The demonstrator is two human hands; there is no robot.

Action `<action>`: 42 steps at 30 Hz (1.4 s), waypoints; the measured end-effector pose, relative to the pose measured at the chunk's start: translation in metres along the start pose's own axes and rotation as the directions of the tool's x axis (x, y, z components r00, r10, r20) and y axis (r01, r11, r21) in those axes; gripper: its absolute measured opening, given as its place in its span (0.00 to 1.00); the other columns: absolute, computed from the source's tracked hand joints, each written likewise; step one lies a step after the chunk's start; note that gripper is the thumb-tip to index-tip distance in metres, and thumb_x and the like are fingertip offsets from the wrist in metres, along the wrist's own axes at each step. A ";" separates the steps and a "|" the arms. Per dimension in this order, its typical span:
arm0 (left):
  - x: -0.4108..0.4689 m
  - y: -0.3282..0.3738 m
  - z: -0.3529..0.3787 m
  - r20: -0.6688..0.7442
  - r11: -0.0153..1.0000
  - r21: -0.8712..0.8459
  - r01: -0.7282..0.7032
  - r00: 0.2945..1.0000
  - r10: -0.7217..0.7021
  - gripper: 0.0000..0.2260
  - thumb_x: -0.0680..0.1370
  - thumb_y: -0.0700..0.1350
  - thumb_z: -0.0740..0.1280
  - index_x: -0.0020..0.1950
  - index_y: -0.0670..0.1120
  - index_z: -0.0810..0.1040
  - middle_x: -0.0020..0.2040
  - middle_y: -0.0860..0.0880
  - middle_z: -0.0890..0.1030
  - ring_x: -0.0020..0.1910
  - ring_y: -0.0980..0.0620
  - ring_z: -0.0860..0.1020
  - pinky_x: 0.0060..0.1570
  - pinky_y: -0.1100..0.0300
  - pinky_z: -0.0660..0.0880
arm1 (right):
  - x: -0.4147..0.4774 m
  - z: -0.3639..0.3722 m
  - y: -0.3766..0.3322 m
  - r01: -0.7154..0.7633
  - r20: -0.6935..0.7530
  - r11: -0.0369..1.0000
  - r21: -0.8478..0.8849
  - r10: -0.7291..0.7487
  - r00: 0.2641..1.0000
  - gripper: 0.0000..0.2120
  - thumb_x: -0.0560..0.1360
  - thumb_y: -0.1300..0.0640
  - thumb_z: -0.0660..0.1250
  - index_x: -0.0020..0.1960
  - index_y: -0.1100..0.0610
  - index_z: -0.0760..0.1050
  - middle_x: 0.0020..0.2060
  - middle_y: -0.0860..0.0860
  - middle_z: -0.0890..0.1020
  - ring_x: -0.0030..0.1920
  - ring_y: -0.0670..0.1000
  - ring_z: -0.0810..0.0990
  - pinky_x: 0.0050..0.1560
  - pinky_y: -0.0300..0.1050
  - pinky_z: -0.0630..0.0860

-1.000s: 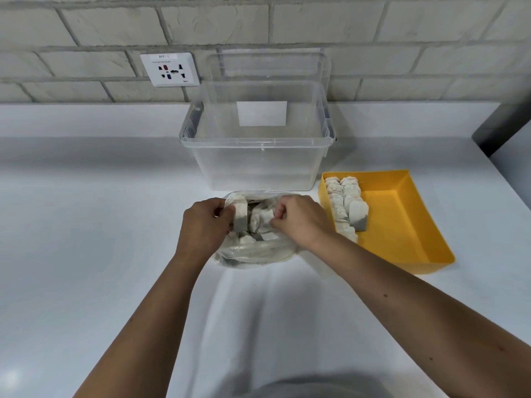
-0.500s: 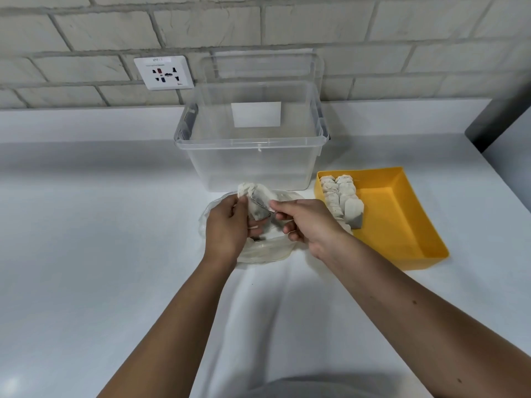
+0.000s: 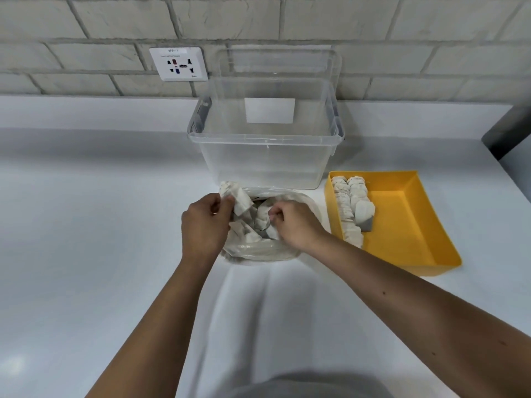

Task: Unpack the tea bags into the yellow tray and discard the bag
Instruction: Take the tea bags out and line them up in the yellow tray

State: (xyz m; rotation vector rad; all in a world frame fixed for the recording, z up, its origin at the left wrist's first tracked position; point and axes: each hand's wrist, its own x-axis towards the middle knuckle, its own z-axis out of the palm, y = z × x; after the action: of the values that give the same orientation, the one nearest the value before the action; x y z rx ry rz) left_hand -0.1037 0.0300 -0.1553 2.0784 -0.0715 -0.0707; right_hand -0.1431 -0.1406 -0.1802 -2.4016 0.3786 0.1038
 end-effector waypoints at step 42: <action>-0.007 0.013 0.020 0.143 0.953 -0.293 0.081 0.989 -0.040 0.10 0.78 0.48 0.71 0.42 0.43 0.83 0.35 0.42 0.83 0.38 0.40 0.84 0.45 0.46 0.83 | -0.023 -0.021 -0.015 -0.076 -0.069 0.708 0.702 0.174 0.982 0.09 0.74 0.54 0.72 0.47 0.60 0.79 0.34 0.48 0.81 0.27 0.47 0.74 0.31 0.43 0.73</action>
State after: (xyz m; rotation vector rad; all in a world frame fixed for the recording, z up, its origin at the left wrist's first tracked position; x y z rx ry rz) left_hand -0.1125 0.0070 -0.1536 1.7712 -0.0753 -0.2460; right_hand -0.1614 -0.1381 -0.1514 -1.6226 0.5328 -0.1245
